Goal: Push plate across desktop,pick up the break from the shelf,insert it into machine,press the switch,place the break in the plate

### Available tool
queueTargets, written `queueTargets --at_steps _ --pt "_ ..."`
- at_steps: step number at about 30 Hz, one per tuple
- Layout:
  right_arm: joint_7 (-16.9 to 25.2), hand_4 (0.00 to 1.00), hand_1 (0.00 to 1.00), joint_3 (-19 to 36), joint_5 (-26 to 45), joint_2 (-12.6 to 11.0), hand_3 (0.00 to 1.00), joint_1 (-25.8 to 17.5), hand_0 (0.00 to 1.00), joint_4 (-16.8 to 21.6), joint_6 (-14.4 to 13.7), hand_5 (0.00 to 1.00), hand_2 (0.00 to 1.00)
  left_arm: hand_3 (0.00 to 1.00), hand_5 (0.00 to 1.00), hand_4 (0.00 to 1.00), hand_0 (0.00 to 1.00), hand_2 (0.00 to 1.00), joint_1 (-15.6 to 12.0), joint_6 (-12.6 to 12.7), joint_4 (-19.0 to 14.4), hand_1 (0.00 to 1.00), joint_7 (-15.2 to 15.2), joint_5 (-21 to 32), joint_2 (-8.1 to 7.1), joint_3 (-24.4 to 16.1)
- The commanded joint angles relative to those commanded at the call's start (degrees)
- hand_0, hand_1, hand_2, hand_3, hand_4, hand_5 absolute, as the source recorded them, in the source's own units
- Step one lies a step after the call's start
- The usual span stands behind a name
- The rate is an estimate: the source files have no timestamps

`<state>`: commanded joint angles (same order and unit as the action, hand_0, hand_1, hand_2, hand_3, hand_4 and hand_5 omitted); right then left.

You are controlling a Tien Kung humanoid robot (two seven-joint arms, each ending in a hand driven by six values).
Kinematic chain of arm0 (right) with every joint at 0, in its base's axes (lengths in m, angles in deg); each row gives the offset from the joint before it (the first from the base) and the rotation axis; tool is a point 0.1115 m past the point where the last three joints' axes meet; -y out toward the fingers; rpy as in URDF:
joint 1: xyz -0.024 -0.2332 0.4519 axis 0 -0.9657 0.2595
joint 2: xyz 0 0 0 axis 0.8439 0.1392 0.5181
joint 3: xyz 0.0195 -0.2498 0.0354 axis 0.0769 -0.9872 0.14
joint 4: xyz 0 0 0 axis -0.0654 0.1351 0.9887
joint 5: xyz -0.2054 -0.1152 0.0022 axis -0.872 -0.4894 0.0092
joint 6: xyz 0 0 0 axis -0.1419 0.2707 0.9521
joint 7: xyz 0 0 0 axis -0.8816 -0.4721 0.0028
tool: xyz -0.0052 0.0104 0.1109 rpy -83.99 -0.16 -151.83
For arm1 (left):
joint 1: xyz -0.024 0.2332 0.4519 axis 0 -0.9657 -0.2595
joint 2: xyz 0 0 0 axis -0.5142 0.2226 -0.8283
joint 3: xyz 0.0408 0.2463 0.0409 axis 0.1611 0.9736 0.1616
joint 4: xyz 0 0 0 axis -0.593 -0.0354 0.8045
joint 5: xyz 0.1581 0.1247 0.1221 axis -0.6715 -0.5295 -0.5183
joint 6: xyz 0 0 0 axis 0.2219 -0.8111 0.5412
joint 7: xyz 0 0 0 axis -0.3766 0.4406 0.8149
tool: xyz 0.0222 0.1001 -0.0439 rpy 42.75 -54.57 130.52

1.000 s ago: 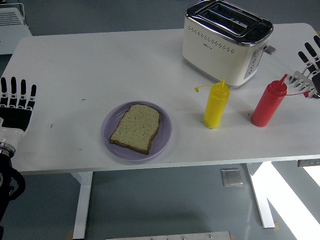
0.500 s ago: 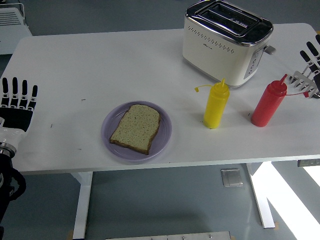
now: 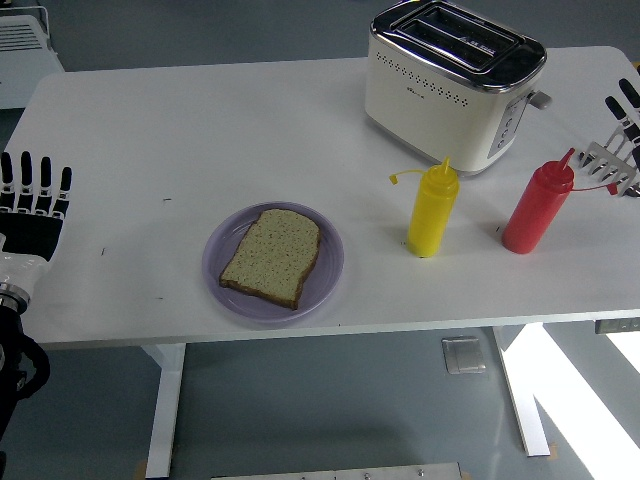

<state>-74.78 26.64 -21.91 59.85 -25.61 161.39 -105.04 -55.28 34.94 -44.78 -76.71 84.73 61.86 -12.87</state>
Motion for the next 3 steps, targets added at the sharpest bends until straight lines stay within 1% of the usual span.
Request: queueTargets --at_steps 3 --pt "0.0 0.737 0.703 0.0 0.0 0.0 0.667 0.0 0.779 0.0 0.0 0.524 0.685 0.602 0.998 0.691 0.783 0.621 0.0 0.0 -0.1 0.670 0.0 0.0 -0.02 0.0"
